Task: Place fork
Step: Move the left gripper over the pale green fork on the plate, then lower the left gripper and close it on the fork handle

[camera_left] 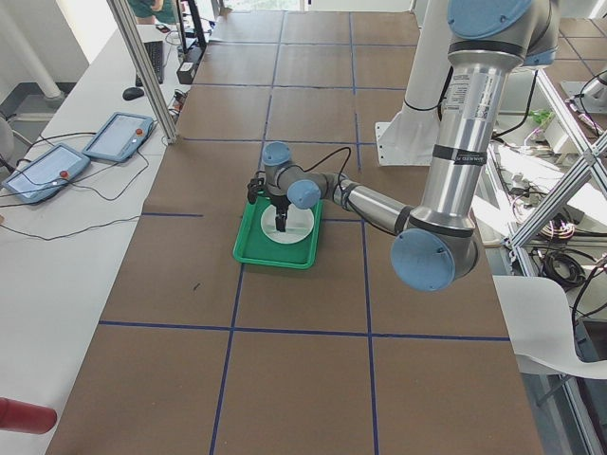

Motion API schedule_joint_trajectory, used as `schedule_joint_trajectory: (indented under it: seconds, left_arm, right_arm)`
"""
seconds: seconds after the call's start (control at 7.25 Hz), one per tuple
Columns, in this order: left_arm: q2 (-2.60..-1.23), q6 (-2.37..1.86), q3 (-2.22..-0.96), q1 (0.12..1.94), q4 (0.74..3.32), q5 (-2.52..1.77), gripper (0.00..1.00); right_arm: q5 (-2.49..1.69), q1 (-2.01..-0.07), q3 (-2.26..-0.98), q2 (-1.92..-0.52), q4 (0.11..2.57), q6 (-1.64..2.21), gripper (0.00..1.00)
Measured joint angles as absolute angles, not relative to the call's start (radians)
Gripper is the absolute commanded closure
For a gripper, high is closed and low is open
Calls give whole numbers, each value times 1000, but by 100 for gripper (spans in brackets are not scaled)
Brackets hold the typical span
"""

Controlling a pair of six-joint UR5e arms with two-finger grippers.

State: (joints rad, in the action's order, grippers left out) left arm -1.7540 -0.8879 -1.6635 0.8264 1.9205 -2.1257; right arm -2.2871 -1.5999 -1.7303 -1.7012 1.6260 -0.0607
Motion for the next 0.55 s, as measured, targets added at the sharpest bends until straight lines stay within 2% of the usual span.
schedule_joint_trajectory:
  seconds: [0.14, 0.55]
  left_arm:
    - [-1754, -895, -1649, 814, 1936, -2109, 8]
    - [-1754, -897, -1639, 805, 1945, -2097, 15]
  right_arm:
    - [-2287, -1600, -1730, -1701, 1626, -61, 0]
    - [-2287, -1600, -1730, -1701, 1626, -61, 0]
